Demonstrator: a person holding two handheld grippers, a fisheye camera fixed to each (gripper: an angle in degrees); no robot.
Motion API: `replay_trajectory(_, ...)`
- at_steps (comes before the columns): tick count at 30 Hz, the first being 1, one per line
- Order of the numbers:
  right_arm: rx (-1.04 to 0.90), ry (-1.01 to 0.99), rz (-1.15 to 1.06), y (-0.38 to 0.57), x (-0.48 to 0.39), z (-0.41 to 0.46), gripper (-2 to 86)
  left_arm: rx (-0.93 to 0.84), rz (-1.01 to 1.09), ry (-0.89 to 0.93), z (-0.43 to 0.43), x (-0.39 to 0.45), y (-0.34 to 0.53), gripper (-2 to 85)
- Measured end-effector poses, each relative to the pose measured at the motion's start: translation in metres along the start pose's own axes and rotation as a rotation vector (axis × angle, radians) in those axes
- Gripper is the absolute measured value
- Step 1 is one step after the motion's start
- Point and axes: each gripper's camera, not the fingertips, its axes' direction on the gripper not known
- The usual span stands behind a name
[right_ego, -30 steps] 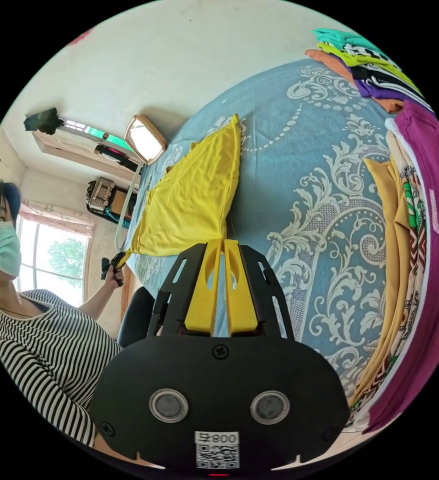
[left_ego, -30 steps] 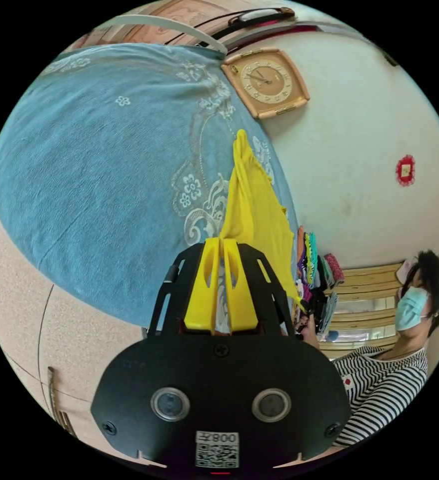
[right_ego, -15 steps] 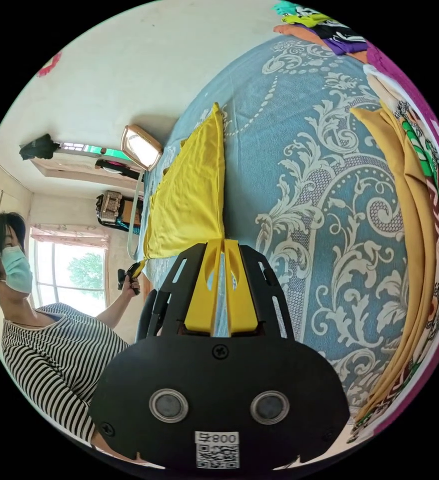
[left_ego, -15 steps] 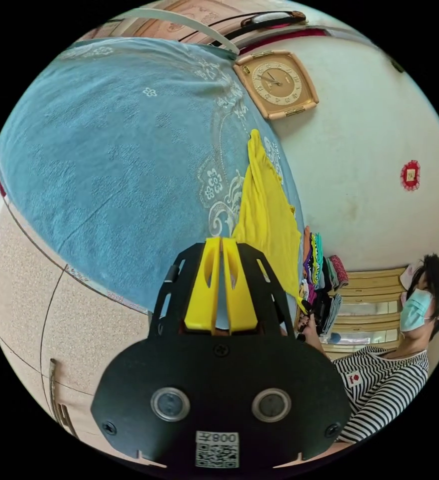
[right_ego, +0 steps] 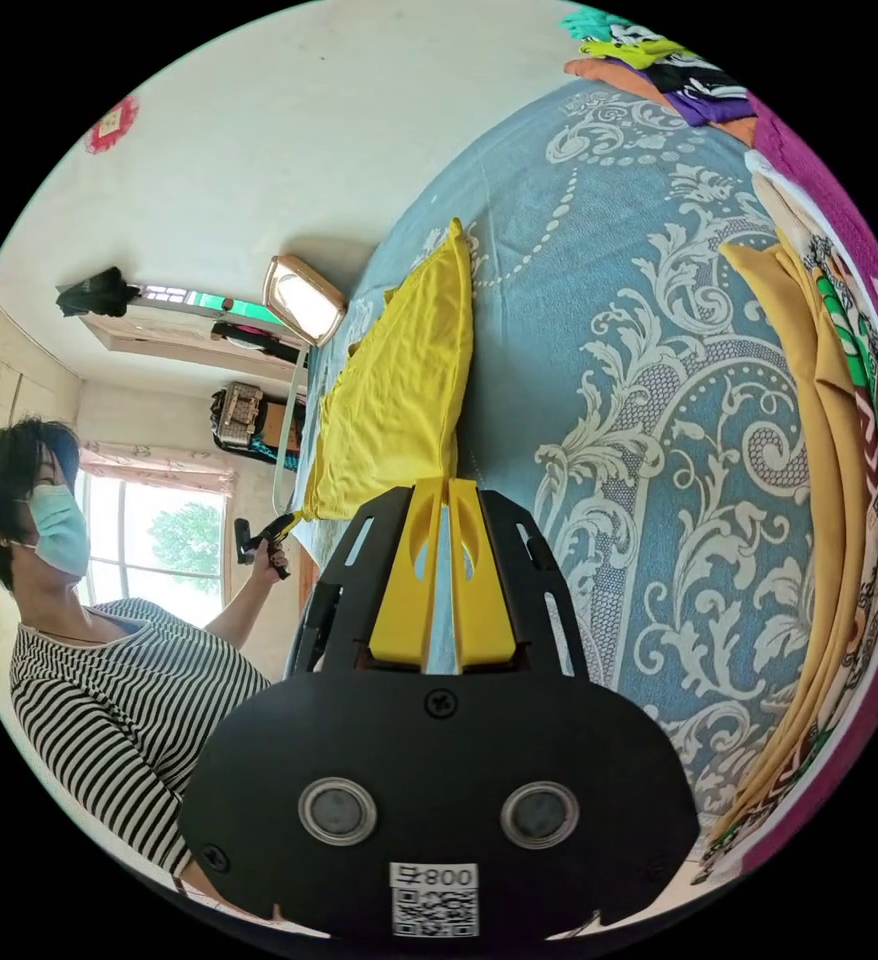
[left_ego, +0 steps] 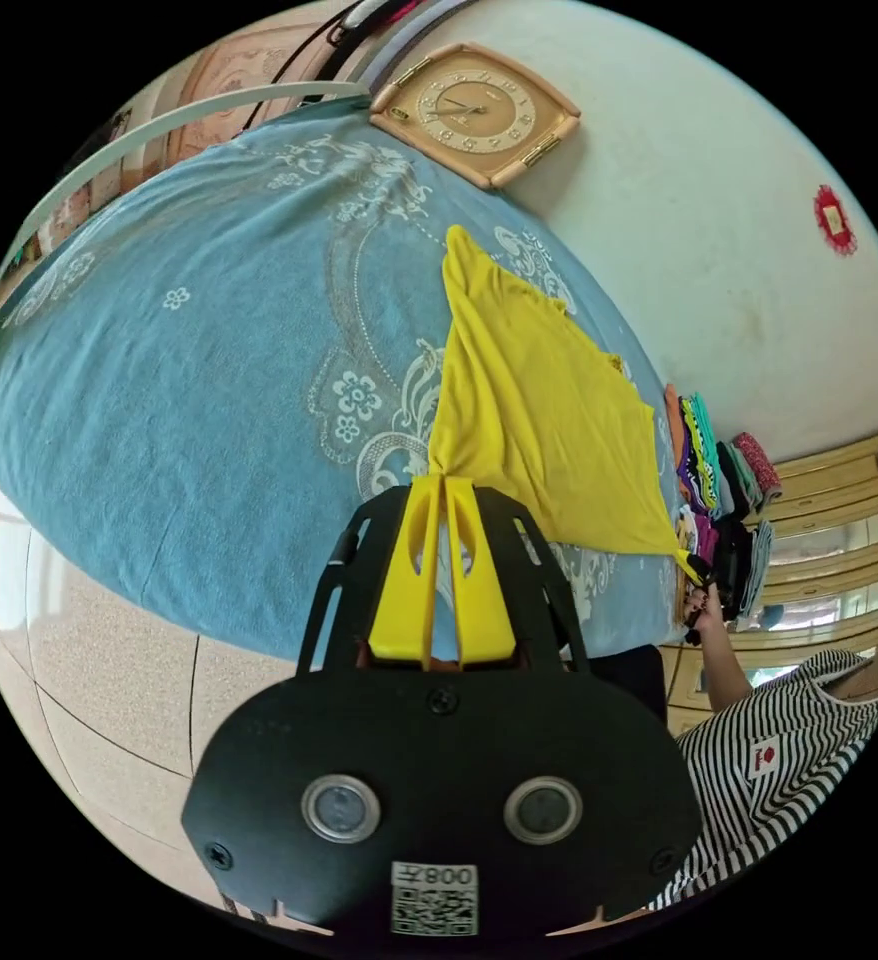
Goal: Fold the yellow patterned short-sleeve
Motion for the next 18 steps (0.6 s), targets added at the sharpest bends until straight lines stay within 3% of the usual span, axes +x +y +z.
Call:
replay_trajectory(3,-0.021,0.029,-0.011,-0.006,0.000,-0.001,0.6,0.058,-0.020,0.033,-0.010,0.008,0.003,0.7)
replay_trajectory(7,-0.055,0.033,0.040,-0.009,0.014,0.010,0.7,-0.041,-0.080,0.051,0.017,0.012,0.008,0.6)
replay_trajectory(14,-0.016,-0.027,0.065,-0.008,0.021,0.002,0.9,0.054,-0.138,0.103,0.011,0.056,0.020,0.8)
replay_trajectory(18,0.045,0.010,0.092,-0.003,0.022,-0.009,1.2,0.069,-0.071,0.203,0.014,0.105,0.027,2.0)
